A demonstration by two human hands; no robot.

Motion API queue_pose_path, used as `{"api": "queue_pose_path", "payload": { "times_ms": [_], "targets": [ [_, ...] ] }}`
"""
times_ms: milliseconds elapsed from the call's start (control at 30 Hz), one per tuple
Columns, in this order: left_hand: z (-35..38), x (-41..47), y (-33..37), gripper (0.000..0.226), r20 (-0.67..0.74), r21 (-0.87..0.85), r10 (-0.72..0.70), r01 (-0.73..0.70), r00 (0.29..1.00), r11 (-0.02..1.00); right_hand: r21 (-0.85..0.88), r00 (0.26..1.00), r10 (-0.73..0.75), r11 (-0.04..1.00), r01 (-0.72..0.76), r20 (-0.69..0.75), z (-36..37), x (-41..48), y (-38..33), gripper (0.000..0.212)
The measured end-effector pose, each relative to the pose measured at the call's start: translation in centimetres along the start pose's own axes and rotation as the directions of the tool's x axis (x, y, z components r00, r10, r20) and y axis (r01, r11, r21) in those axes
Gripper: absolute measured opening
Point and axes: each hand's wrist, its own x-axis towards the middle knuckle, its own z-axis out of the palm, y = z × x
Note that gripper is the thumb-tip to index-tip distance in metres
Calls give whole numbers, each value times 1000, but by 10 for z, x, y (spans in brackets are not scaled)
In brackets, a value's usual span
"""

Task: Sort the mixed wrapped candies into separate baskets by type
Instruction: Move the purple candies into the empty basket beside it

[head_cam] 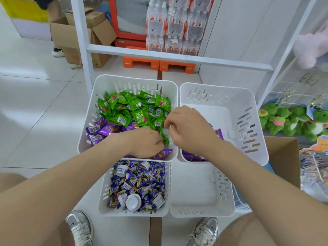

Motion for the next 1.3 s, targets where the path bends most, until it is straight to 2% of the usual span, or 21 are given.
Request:
{"api": "queue_pose_path", "payload": {
  "times_ms": [67, 133, 300, 400, 467, 567, 667, 767, 867, 967, 1067, 1300],
  "targets": [
    [4, 3, 7, 62, 69, 6, -65, 64, 996, 998, 13, 998, 42, 999, -41, -46, -2, 0, 3, 27],
    [6, 6, 12, 69, 106, 20, -85, 84, 991, 996, 22, 995, 76, 997, -74, -66, -3, -2, 6, 26],
    [-8, 7, 17, 48, 240, -69, -69, 88, 968, 994, 57, 989, 120, 992, -116, -84, -2, -6, 12, 22],
    [-11, 10, 13, 40, 241, -145, -71, 108, 968, 984, 53, 991, 114, 993, -110, -71, -2, -7, 13, 21],
    [-12, 8, 13, 36, 255, -137, -114, 152, 960, 979, 62, 992, 103, 993, -99, -68, -2, -7, 13, 22],
    [-18, 0, 9, 30, 325, -76, -102, 133, 940, 988, 54, 994, 88, 995, -85, -70, -2, -5, 11, 24],
    [-27, -10, -4, 45, 312, -118, -33, 73, 950, 990, 37, 998, 48, 998, -46, -44, -2, -2, 6, 27],
    [-34, -23, -20, 39, 256, -216, 36, 21, 966, 976, -12, 992, -69, 997, 71, 106, -1, 2, -3, 33],
    [-28, -31, -30, 34, 202, -251, 56, -3, 978, 968, -87, 937, -144, 980, 180, 317, 8, 5, -16, 34],
    [-19, -33, -35, 31, 75, -205, -6, 21, 997, 978, -201, 855, -120, 947, 252, 504, 23, 9, -22, 20],
    [-17, -36, -36, 32, -32, -121, -51, 46, 998, 992, -309, 774, -62, 895, 323, 630, 31, 17, -25, 36],
    [-15, -38, -44, 23, -151, 72, -96, 108, 984, 992, -286, 646, 17, 906, 314, 763, 36, 32, -40, 47]
  ]
}}
